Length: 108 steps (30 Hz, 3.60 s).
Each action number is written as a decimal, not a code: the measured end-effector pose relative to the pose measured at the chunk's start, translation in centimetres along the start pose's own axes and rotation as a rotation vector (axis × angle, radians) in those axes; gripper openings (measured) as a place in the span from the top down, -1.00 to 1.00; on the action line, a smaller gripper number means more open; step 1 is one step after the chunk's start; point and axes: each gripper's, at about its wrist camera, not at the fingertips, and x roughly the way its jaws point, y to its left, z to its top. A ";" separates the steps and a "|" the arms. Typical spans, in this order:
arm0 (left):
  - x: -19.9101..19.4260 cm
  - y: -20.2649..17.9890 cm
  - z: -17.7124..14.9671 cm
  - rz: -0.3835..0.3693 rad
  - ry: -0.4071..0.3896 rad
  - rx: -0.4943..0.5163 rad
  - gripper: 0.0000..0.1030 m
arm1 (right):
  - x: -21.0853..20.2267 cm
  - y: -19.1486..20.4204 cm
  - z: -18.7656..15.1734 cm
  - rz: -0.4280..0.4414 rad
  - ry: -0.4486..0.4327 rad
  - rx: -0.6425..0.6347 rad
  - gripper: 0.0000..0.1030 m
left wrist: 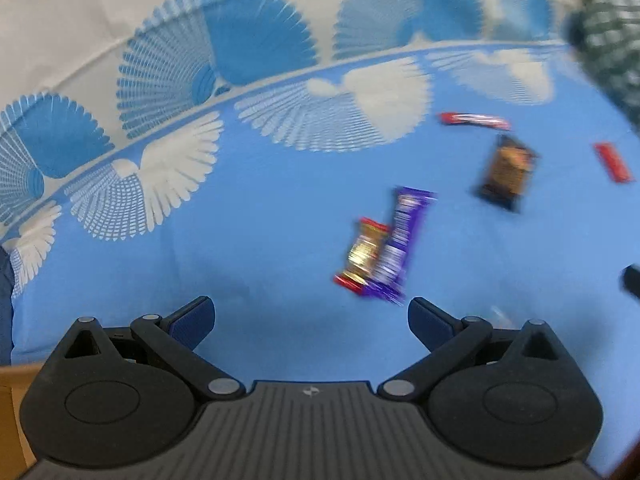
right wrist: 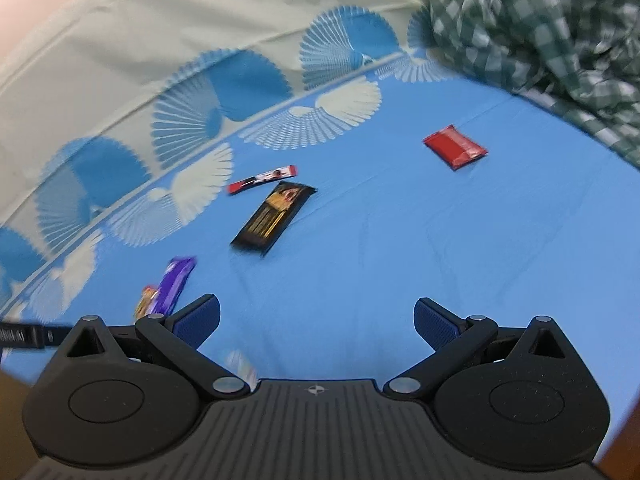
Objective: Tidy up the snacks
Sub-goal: 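Grasp the small gold candy with the left tool while the right tool grasps the dark biscuit pack, then carry the gold candy and dark biscuit pack into the box with both tools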
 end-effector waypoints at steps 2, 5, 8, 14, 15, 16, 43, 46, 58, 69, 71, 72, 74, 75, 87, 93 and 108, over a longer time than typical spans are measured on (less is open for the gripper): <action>2.7 0.6 0.9 0.026 0.022 -0.012 -1.00 | 3.2 0.5 1.2 0.003 -0.006 -0.011 -0.99; 5.9 1.6 2.2 0.048 0.053 -0.013 -1.00 | 7.2 1.4 2.7 0.026 -0.017 -0.046 -0.99; 8.4 1.6 3.3 0.026 0.071 0.025 -0.99 | 11.4 2.7 4.0 0.034 -0.012 -0.067 -0.99; 10.9 0.4 4.0 0.005 0.065 0.075 -1.00 | 17.3 4.5 5.4 0.016 0.027 -0.099 -0.99; 10.9 0.4 3.9 -0.024 0.077 0.080 -1.00 | 17.9 4.7 5.5 0.000 0.031 -0.104 -0.99; 10.9 0.3 3.6 -0.057 0.083 0.088 -1.00 | 18.2 4.9 5.5 -0.018 0.006 -0.123 -0.99; 7.5 -4.8 0.8 -0.259 0.018 0.178 0.67 | 16.5 5.1 3.4 -0.041 -0.085 -0.391 0.18; 7.1 -4.5 -0.1 -0.242 0.027 0.169 0.68 | 15.5 5.0 3.0 -0.028 -0.054 -0.422 0.21; -5.7 2.6 -8.5 -0.208 -0.052 -0.040 0.68 | -2.2 0.8 -1.7 0.027 -0.114 -0.201 0.21; -22.8 8.0 -21.1 -0.167 -0.160 -0.125 0.68 | -20.6 5.2 -12.0 0.225 -0.023 -0.166 0.21; -25.0 9.3 -23.6 -0.157 -0.167 -0.142 0.68 | -23.3 7.0 -13.8 0.275 -0.008 -0.194 0.21; -26.1 9.9 -25.0 -0.150 -0.173 -0.153 0.68 | -24.5 7.9 -14.6 0.297 -0.003 -0.213 0.20; -27.9 10.9 -27.4 -0.144 -0.184 -0.167 0.68 | -26.9 9.9 -16.3 0.342 0.003 -0.257 0.20; -28.8 11.5 -28.8 -0.138 -0.192 -0.179 0.68 | -28.1 10.8 -17.2 0.362 0.002 -0.276 0.20; -36.3 18.3 -39.7 -0.054 -0.278 -0.339 0.68 | -37.7 17.1 -24.4 0.530 -0.011 -0.427 0.20; -38.9 19.5 -43.1 -0.023 -0.332 -0.389 0.68 | -39.9 17.6 -26.0 0.546 -0.017 -0.471 0.20; -38.8 20.7 -44.3 0.004 -0.292 -0.422 0.68 | -40.6 19.4 -26.7 0.542 -0.028 -0.533 0.20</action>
